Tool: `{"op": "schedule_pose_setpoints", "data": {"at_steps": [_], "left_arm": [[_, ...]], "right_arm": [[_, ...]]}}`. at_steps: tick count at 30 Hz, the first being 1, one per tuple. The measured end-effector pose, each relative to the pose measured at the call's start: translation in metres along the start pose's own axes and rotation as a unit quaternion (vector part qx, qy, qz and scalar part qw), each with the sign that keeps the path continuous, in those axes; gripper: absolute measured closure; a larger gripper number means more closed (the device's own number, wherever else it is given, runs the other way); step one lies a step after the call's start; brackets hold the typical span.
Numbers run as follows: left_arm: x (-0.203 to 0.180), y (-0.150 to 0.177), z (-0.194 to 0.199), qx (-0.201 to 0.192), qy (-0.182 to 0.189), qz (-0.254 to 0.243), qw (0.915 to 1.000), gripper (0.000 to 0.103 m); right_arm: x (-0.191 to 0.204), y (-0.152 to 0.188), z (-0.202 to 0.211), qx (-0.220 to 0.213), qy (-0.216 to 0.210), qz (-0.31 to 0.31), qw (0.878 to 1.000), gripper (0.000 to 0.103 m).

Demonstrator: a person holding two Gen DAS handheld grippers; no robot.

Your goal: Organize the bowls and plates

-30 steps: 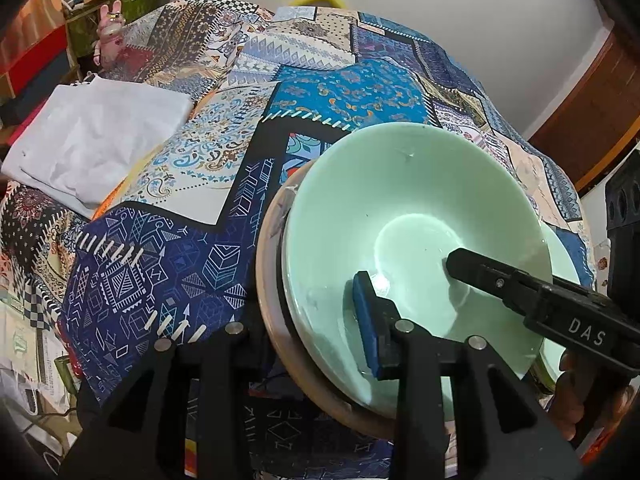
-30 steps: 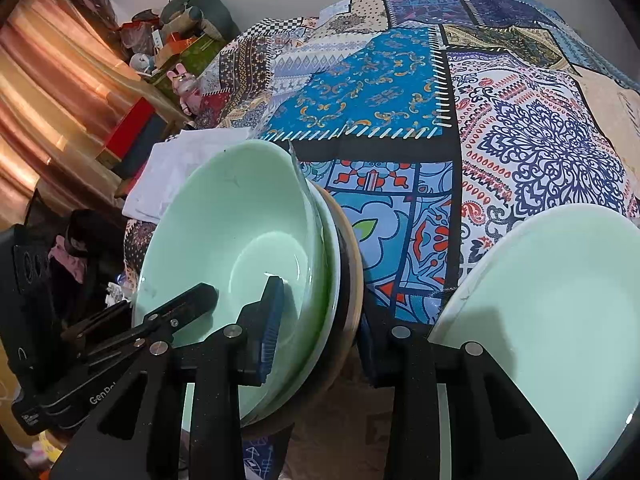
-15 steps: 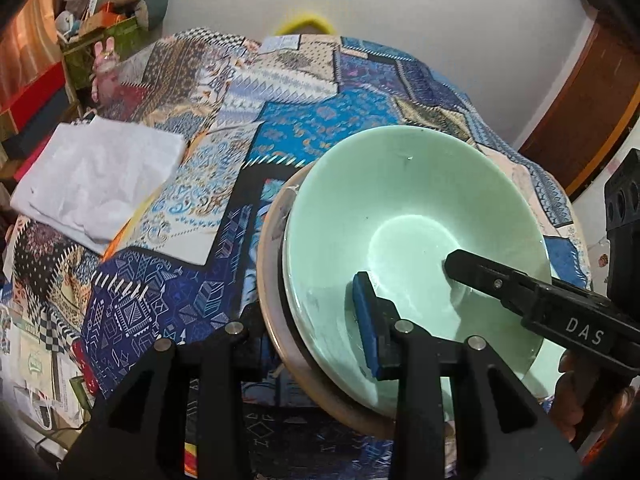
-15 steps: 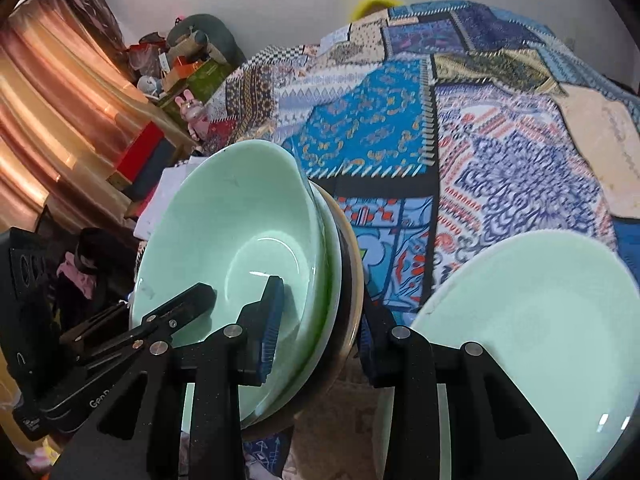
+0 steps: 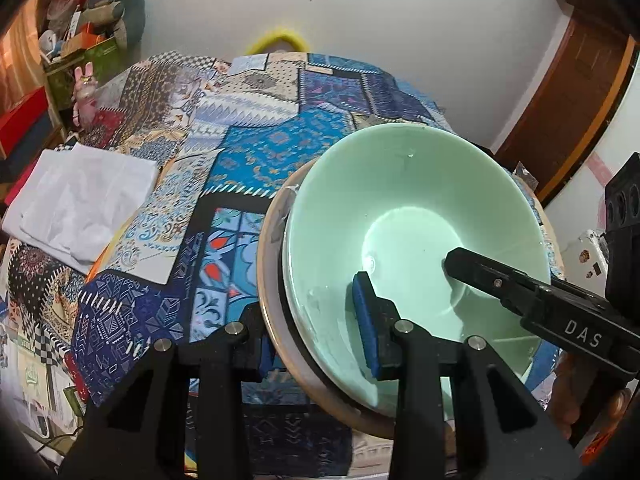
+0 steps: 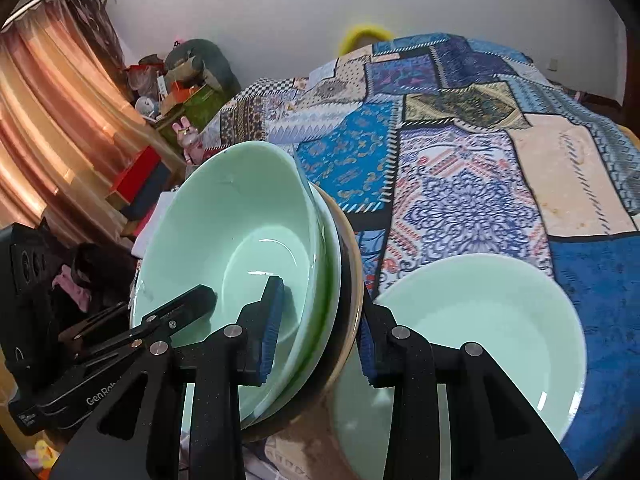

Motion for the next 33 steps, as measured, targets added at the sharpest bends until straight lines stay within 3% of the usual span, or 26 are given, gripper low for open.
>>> {"op": "schedule_pose_setpoints", "data": {"at_steps": [19, 33], "left_arm": [[-0.083, 0.014, 0.005, 0.005, 0.029, -0.046, 0.9985, 0.068], [-0.12, 0.034, -0.019, 0.039, 0.041, -0.066, 0.9962, 0.069]], "right_arm": [[-0.054, 0.016, 0.056, -0.025, 0.03, -0.028, 0.999, 0.072], [-0.089, 0.042, 0.068, -0.01, 0.045, -0.058, 0.997, 0.072]]}}
Point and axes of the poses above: each gripper's, at about its wrist camera, not at the fingertips, and z roughly against the way its jaws point, x to its left, y to its underside, the point moved 7 cm from there along -z, roughly the way its jaws point, and after that the axes turned 7 degrees about z, right-handed, at the moved point
